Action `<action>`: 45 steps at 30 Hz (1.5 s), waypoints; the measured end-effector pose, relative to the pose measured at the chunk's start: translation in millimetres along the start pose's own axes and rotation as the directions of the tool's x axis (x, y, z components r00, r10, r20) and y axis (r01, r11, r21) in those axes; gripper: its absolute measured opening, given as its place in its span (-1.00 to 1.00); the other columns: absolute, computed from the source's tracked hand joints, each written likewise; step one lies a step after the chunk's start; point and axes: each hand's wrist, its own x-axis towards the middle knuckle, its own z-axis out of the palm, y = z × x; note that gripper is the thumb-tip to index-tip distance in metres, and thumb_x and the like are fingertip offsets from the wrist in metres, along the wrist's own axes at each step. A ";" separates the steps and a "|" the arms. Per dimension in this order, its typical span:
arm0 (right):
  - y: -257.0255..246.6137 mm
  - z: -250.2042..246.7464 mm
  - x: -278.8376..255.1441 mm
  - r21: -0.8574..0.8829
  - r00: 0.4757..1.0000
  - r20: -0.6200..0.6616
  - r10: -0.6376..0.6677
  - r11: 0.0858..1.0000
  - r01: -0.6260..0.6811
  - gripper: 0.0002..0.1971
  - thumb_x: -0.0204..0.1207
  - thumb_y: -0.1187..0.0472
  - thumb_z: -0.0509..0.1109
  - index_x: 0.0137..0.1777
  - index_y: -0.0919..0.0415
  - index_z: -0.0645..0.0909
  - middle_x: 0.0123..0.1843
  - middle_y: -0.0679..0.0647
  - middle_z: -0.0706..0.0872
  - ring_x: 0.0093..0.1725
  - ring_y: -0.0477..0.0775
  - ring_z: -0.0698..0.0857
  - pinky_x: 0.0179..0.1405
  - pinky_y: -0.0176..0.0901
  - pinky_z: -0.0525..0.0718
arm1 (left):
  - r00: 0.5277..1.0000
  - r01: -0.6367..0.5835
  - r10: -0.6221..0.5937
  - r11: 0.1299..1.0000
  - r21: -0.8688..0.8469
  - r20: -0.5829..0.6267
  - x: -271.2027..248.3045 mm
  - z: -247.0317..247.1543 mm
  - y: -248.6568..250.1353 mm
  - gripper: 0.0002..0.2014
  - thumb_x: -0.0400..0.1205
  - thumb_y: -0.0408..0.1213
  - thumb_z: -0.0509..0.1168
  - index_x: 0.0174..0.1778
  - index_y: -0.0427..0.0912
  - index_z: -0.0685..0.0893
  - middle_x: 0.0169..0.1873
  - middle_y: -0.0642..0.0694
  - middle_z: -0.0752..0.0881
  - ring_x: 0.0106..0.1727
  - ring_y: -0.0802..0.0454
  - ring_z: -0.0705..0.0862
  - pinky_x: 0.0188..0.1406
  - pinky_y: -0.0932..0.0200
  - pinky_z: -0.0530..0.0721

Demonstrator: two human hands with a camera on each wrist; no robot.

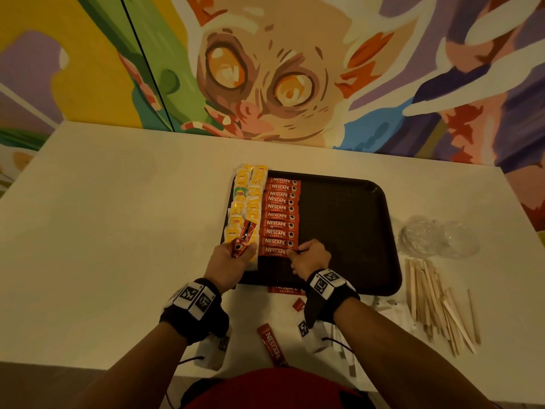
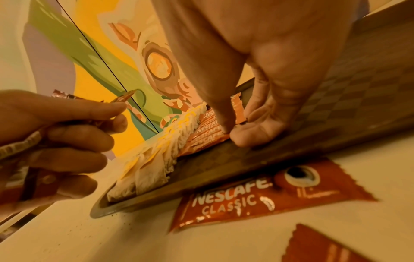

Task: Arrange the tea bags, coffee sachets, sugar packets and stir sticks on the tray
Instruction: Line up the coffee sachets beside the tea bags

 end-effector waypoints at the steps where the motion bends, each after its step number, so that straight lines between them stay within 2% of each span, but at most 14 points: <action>1: -0.3 0.0 -0.2 -0.004 1.000 -0.001 -0.005 1.000 0.005 -0.70 0.44 0.14 0.60 -0.09 0.05 0.47 0.01 0.19 0.78 -0.10 0.11 0.82 -0.07 0.01 0.83 | 1.000 0.000 0.000 1.000 0.007 0.001 -0.5 0.0 0.0 -0.91 0.66 -0.13 0.33 0.02 -0.03 0.64 -0.15 0.07 0.73 -0.15 0.16 0.68 -0.21 0.23 0.62; 6: -0.7 -3.2 -2.0 -0.012 1.000 0.012 -0.001 1.000 0.001 -0.70 0.45 0.06 0.59 -0.09 0.04 0.47 -0.02 0.16 0.78 -0.12 0.09 0.81 -0.09 0.02 0.83 | 0.996 -0.013 0.015 1.000 -0.024 0.085 -2.5 1.4 -1.1 -0.95 0.68 -0.16 0.30 0.02 0.07 0.60 -0.10 0.14 0.71 -0.03 0.23 0.67 -0.11 0.29 0.63; 9: -6.2 -14.0 -10.5 -0.007 0.998 0.008 -0.062 0.998 0.062 -0.73 0.52 -0.02 0.50 0.06 0.10 0.55 0.04 0.04 0.74 -0.06 -0.03 0.73 -0.26 -0.26 0.68 | 0.982 -0.013 0.017 1.000 -0.021 0.188 -2.2 2.6 -3.7 -0.89 0.68 -0.17 0.30 0.03 0.16 0.56 0.00 0.07 0.71 0.11 0.10 0.68 0.00 0.25 0.63; 11: -13.1 -20.9 -20.0 0.072 0.991 0.080 -0.104 0.993 0.098 -0.65 0.57 -0.12 0.42 0.17 0.13 0.61 0.03 -0.02 0.72 -0.03 -0.04 0.72 -0.22 -0.31 0.63 | 0.961 -0.027 0.021 0.999 0.019 0.275 -3.1 1.9 -5.1 -0.84 0.67 -0.19 0.31 0.03 0.21 0.52 0.05 0.07 0.70 0.12 0.11 0.68 0.11 0.17 0.65; 14: -23.8 -29.9 -37.6 0.272 0.928 0.321 -0.187 0.957 0.099 -0.64 0.59 -0.17 0.36 0.14 0.10 0.69 -0.19 0.00 0.73 -0.29 -0.08 0.68 -0.29 -0.22 0.65 | 0.914 -0.059 0.029 0.996 0.060 0.404 -5.1 0.9 -5.3 -0.77 0.66 -0.19 0.33 0.08 0.26 0.51 0.13 0.08 0.70 0.17 0.15 0.68 0.19 0.17 0.66; 17: -25.9 -32.8 -48.3 0.369 0.849 0.410 -0.333 0.912 0.180 -0.85 0.60 0.09 0.43 0.05 0.12 0.74 -0.17 0.06 0.75 -0.32 -0.04 0.66 -0.27 -0.21 0.68 | 0.885 -0.110 0.046 0.988 0.112 0.462 -5.7 -0.1 -3.8 -0.81 0.67 -0.17 0.32 0.12 0.22 0.55 0.03 0.15 0.72 0.03 0.30 0.70 0.01 0.36 0.66; 19: -23.0 -32.3 -48.7 0.413 0.839 0.387 -0.382 0.885 0.213 -0.89 0.60 0.23 0.43 0.06 0.20 0.75 -0.15 0.11 0.77 -0.30 -0.03 0.69 -0.24 -0.20 0.70 | 0.898 -0.089 0.030 0.989 0.114 0.439 -6.4 -1.4 -0.1 -0.87 0.68 -0.10 0.28 0.10 0.01 0.63 -0.21 0.07 0.72 -0.27 0.29 0.68 -0.24 0.38 0.63; 21: -21.5 -33.6 -48.6 0.467 0.847 0.359 -0.391 0.862 0.200 -0.89 0.61 0.28 0.42 0.04 0.25 0.76 -0.18 0.12 0.76 -0.26 0.02 0.70 -0.18 -0.17 0.72 | 0.918 -0.016 -0.017 0.997 0.081 0.396 -6.7 -4.2 2.1 -0.70 0.69 0.00 0.21 0.06 -0.18 0.65 -0.34 -0.06 0.65 -0.39 0.12 0.59 -0.42 0.30 0.56; 25: -20.6 -39.6 -51.9 0.535 0.837 0.353 -0.419 0.824 0.187 -0.89 0.58 0.28 0.44 0.01 0.29 0.77 -0.14 0.17 0.79 -0.13 0.08 0.76 -0.01 -0.14 0.76 | 0.965 0.063 -0.057 0.998 -0.015 0.255 -3.8 -11.9 2.6 -0.71 0.69 0.01 0.20 -0.01 -0.14 0.67 -0.41 -0.05 0.67 -0.48 0.10 0.55 -0.52 0.26 0.51; 28: -19.0 -43.0 -51.9 0.469 0.827 0.341 -0.447 0.843 0.263 -0.89 0.49 0.30 0.54 -0.10 0.06 0.81 -0.03 0.05 0.83 0.08 0.02 0.78 0.19 -0.05 0.73 | 0.972 0.055 -0.041 0.997 -0.052 0.230 -3.1 -13.7 3.9 -0.82 0.69 -0.12 0.27 0.04 -0.12 0.69 -0.49 0.10 0.67 -0.57 0.24 0.54 -0.52 0.32 0.51; 34: -15.7 -42.7 -50.6 0.481 0.867 0.276 -0.415 0.840 0.249 -0.74 0.39 0.43 0.58 -0.02 0.08 0.74 0.08 0.01 0.78 0.15 -0.07 0.77 0.20 -0.01 0.76 | 0.987 -0.069 0.072 0.997 -0.022 0.146 -4.2 -16.4 4.0 -0.84 0.57 -0.23 0.44 -0.07 0.17 0.69 -0.03 0.09 0.77 0.01 0.21 0.72 -0.12 0.37 0.62; 38: -15.3 -42.9 -52.1 0.510 0.880 0.319 -0.352 0.846 0.153 -0.71 0.46 0.38 0.54 0.15 0.15 0.70 0.14 0.08 0.75 0.10 0.00 0.79 0.08 -0.09 0.79 | 0.995 -0.092 0.092 0.996 -0.010 0.049 -2.9 -16.0 2.4 -0.82 0.49 -0.23 0.52 -0.11 0.13 0.69 -0.11 0.04 0.79 -0.07 0.14 0.76 -0.21 0.32 0.67; 42: -14.5 -41.0 -54.0 0.536 0.883 0.343 -0.320 0.839 0.096 -0.85 0.55 0.34 0.46 0.10 0.26 0.71 0.02 0.18 0.80 -0.09 0.01 0.82 -0.06 -0.19 0.77 | 0.997 -0.075 0.075 0.997 -0.016 0.004 -1.2 -15.3 0.5 -0.89 0.50 -0.22 0.51 -0.11 0.03 0.74 -0.17 0.00 0.79 -0.16 0.02 0.77 -0.39 0.26 0.71; 45: -13.5 -40.2 -50.7 0.515 0.904 0.339 -0.261 0.855 0.054 -0.88 0.55 0.38 0.46 0.06 0.27 0.72 0.00 0.17 0.79 -0.14 0.01 0.80 -0.10 -0.17 0.77 | 0.999 -0.051 0.051 0.998 0.022 -0.015 0.9 -15.7 -0.7 -0.89 0.51 -0.22 0.51 -0.11 -0.02 0.72 -0.17 -0.06 0.79 -0.15 -0.05 0.78 -0.35 0.20 0.72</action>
